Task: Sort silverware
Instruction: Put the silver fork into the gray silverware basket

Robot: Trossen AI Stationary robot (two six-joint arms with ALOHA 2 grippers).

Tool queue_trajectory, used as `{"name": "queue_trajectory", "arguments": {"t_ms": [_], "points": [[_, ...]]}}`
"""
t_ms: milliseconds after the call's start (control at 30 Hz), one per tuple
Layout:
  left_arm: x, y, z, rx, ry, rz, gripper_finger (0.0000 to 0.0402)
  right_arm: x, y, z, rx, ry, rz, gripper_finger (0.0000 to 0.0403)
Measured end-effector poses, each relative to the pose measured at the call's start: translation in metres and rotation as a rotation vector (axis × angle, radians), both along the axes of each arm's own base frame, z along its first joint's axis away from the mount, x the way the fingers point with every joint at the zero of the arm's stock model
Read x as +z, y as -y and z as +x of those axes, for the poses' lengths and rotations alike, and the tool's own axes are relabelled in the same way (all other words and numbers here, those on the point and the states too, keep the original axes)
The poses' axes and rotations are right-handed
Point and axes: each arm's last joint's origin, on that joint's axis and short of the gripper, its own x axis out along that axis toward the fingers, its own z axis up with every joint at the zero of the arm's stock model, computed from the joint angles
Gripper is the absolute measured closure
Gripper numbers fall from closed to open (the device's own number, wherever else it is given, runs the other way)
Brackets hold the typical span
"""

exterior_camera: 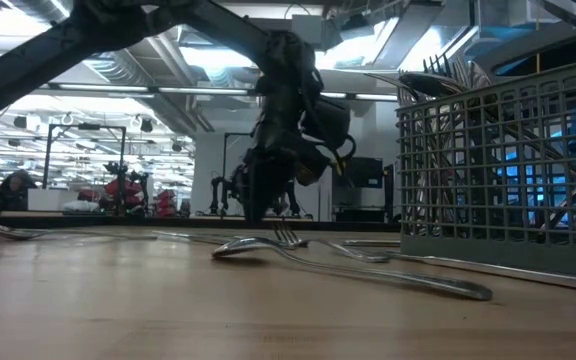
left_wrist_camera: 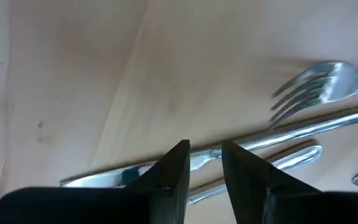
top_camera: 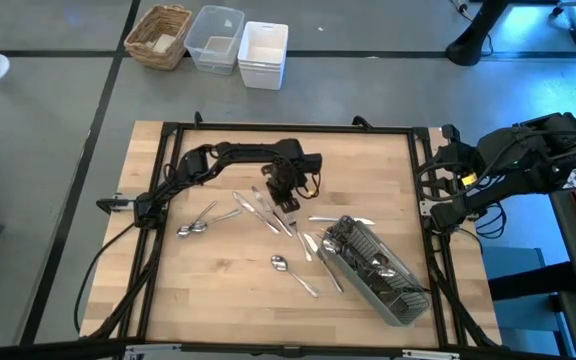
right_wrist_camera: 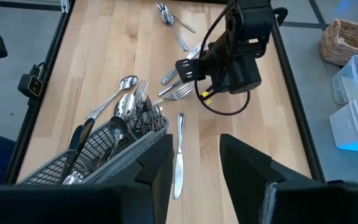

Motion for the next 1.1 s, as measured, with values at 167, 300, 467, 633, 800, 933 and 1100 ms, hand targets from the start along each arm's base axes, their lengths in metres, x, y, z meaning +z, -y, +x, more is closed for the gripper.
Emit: {"name": "queue_trajectory", "arguments": {"t_ms": [167, 300, 467, 633, 800, 933, 1100], "points": [[0.004, -0.003, -0.004, -0.003, 0.003, -0.046, 0.0315, 0.0, 0.0, 0.0, 0.0, 0.0, 0.0, 0.0269], [0.004, 0.0, 0.003, -0.019, 0.087, -0.101, 0.0315, 0.0, 0.0, 0.0, -0.009, 0.0, 0.011, 0.0269], [0.003, 0.003, 0.013, -0.035, 0.179, -0.092, 0.0315, 0.0, 0.0, 0.0, -0.015, 0.0, 0.019, 0.0269], [0.003, 0.006, 0.015, -0.041, 0.197, -0.103, 0.0315, 0.0, 0.0, 0.0, -0.015, 0.0, 0.019, 0.0269], [0.003, 0.006, 0.019, -0.026, 0.229, -0.087, 0.0315, 0.0, 0.0, 0.0, -0.015, 0.0, 0.019, 0.0269], [-0.001, 0.006, 0.021, -0.026, 0.231, -0.084, 0.0315, 0.0, 0.0, 0.0, -0.016, 0.0, 0.02, 0.0269], [-0.011, 0.007, 0.022, -0.022, 0.207, -0.086, 0.0315, 0.0, 0.0, 0.0, -0.015, -0.001, 0.02, 0.0269]]}}
